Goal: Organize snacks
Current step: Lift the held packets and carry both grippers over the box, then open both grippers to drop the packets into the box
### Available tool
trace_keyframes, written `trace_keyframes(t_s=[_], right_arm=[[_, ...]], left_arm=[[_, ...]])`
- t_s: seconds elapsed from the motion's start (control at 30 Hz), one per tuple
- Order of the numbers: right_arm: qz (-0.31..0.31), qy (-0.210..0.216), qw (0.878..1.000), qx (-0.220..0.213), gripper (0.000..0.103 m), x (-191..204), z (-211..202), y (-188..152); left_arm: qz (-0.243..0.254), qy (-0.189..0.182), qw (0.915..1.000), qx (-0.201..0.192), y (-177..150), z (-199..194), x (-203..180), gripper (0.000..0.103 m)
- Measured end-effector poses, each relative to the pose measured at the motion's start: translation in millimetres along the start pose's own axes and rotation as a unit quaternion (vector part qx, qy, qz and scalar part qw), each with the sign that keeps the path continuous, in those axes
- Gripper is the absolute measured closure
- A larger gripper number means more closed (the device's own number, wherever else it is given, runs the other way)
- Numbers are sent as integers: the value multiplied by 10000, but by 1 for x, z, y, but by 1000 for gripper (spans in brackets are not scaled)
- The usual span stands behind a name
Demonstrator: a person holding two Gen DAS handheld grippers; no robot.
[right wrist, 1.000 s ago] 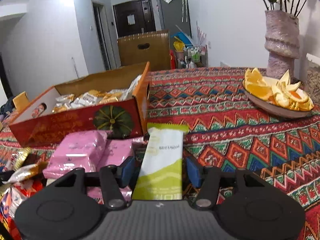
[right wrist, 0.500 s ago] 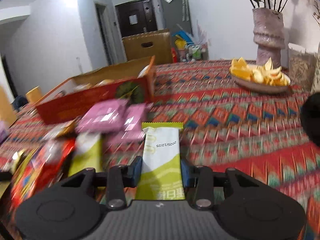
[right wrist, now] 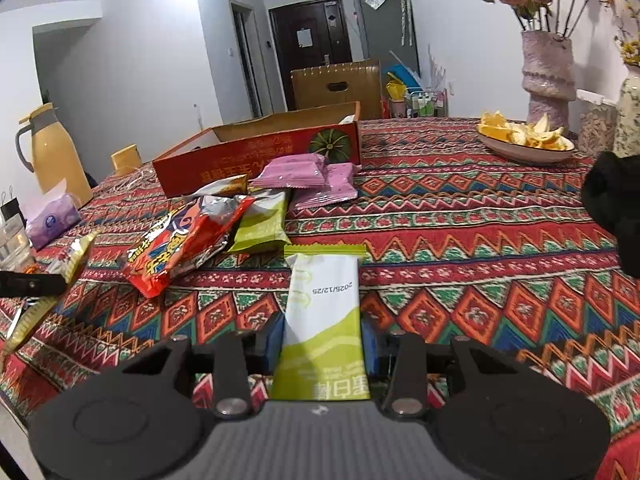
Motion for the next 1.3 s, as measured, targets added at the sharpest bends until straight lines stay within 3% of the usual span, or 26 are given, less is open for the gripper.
trace_keyframes(t_s=[0.37,0.57,0.7,0.87,1.03,1.13,1.3], right_arm=[[54,-60,9998,-167,65,-6,-9,8],[-251,-64,9983,-527,65,-12,0,57],[-511,59,9956,-777,65,-10,15,103],[-719,368,9938,-767,65,-5,59,163],[-731,394,9946,-621,65,-1,123,210],[-507,377,9973,-379,65,-2,169,229],[-483,-110,9988,-34,65,-9,246,243]], left_arm=[[53,-70,9997,-217,16,-5,-5,76],[265,11,9977,-626,61,11,-3,76],[182,-26,9957,-905,109,34,-1,75],[166,-155,9934,-1124,171,71,-6,75],[33,-321,9941,-1034,213,121,-9,75],[163,-69,9951,-973,229,161,-8,75],[379,239,9970,-632,236,235,-1,75]])
Point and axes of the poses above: each gripper's, at about its wrist camera, not at the fingertips, and z roughly the way its jaws point, x to its left, y to its top, the point moved 8 cm from there along z, roughly the way its jaws point, and after that the axes turned 4 degrees about -x, right-handed, at the moved point
